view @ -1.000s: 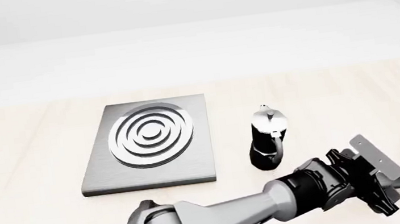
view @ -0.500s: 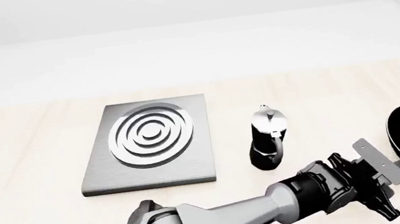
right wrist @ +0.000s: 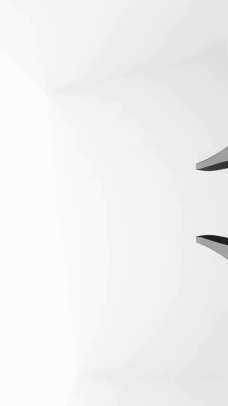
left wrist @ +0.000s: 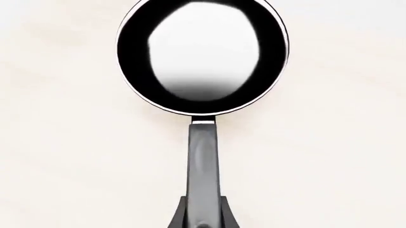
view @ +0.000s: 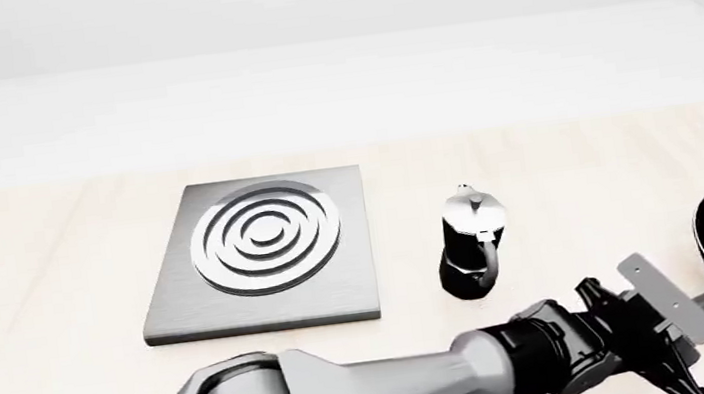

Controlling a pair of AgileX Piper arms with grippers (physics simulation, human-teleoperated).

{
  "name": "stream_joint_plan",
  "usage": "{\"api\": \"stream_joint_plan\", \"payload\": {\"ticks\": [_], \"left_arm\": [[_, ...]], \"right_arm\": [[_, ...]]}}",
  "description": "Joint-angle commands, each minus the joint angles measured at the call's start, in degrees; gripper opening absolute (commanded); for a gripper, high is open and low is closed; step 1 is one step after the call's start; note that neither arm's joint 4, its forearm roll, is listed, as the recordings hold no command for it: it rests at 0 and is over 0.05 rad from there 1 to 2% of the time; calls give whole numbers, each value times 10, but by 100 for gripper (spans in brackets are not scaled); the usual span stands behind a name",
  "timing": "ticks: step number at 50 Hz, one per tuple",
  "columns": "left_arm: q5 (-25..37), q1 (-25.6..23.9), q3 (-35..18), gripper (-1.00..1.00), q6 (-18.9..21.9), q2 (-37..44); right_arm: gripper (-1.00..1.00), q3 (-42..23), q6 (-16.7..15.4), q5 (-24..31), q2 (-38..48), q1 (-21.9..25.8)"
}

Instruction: Put the frying pan on the stove.

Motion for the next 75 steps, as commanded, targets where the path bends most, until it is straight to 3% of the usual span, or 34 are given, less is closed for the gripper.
{"api": "stream_joint_plan", "payload": {"ticks": [1, 40, 75], "left_arm": [[-53, -10, 65, -100, 1, -88], [-94, -13, 213, -100, 35, -280], [-116, 40, 316, -100, 73, -399]], "right_arm": [[100, -6, 5, 0, 0, -1], [100, -5, 2, 0, 0, 1], [100, -4, 6, 0, 0, -2]]}}
